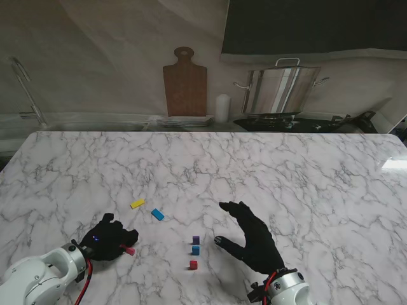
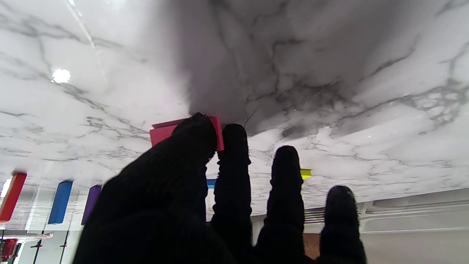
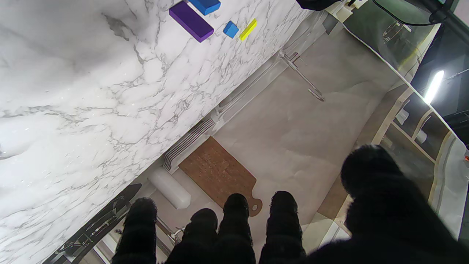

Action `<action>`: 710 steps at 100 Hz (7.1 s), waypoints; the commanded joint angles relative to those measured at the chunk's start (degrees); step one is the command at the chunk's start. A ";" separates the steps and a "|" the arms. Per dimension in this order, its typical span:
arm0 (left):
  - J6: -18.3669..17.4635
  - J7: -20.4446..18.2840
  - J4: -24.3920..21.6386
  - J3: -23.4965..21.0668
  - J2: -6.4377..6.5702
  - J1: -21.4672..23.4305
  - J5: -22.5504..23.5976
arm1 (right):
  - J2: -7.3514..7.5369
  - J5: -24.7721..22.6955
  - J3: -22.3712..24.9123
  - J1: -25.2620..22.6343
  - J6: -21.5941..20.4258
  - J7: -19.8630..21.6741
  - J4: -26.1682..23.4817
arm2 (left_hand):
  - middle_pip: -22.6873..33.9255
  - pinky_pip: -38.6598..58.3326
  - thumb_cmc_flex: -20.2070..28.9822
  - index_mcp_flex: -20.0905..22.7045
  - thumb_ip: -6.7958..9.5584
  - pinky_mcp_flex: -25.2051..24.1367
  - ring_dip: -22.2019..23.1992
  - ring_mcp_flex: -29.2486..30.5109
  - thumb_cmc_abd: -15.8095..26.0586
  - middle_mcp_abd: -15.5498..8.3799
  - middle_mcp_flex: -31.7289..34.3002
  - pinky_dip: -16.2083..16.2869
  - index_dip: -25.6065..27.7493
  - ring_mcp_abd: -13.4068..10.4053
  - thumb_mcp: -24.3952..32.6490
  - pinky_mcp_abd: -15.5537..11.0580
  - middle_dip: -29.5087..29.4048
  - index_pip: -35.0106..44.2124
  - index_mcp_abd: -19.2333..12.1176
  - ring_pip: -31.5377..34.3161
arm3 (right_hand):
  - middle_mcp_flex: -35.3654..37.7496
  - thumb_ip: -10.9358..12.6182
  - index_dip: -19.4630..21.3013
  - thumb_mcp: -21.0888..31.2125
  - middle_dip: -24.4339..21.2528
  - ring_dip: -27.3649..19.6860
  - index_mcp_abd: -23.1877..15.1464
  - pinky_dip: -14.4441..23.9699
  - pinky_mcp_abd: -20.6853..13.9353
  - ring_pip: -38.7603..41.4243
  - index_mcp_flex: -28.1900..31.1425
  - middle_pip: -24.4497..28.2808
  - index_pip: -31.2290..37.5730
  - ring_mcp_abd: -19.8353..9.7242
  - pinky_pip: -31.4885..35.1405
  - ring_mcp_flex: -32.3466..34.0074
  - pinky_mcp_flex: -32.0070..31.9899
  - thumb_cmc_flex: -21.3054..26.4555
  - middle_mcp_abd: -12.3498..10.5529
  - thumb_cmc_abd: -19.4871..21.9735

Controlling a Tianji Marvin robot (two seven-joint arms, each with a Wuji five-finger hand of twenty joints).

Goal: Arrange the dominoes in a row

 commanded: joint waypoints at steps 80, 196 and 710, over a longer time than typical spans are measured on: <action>-1.32 -0.82 0.70 -0.24 -0.11 0.61 0.01 | -0.09 0.04 -0.14 -0.16 -0.18 -0.19 0.22 | -4.03 -1.36 -1.57 5.84 -0.24 -2.51 1.38 -3.02 -0.33 -2.23 -0.18 -0.38 -21.96 0.58 -2.93 1.55 -0.92 -19.26 3.87 -0.70 | -1.18 -0.90 -1.21 -0.95 -0.19 0.31 -1.57 -0.98 -1.91 -0.50 -1.65 0.85 0.89 -0.40 1.07 1.01 -0.27 -0.06 -0.09 1.17; 0.93 -0.27 -0.27 2.11 -0.25 0.02 0.21 | -0.10 0.13 -0.10 -0.13 -0.33 -0.24 0.36 | 2.30 -5.15 -0.44 11.31 0.93 -3.94 1.79 -6.84 2.55 1.26 -12.31 1.81 -18.63 1.96 -9.10 2.12 -10.99 -6.21 0.01 -1.27 | -1.19 -0.88 -1.41 -1.10 -0.24 0.28 -1.49 -1.16 -1.96 -0.48 -1.67 0.83 1.30 -0.42 1.19 1.02 -0.29 0.04 -0.15 1.37; 27.97 10.18 7.65 31.35 -7.23 -18.97 -32.77 | -0.33 1.21 0.77 -0.85 -0.93 -0.73 -0.04 | -11.99 -3.33 9.64 10.00 3.11 -5.88 9.71 -4.04 11.47 -0.42 7.91 8.08 -31.08 1.72 -17.29 3.09 -15.70 -4.48 4.67 8.29 | -1.15 -0.75 -2.18 -1.50 -0.26 0.34 -1.36 -0.56 -1.46 -0.48 -1.40 1.02 2.12 -0.46 1.81 0.94 -0.38 0.15 -0.32 2.18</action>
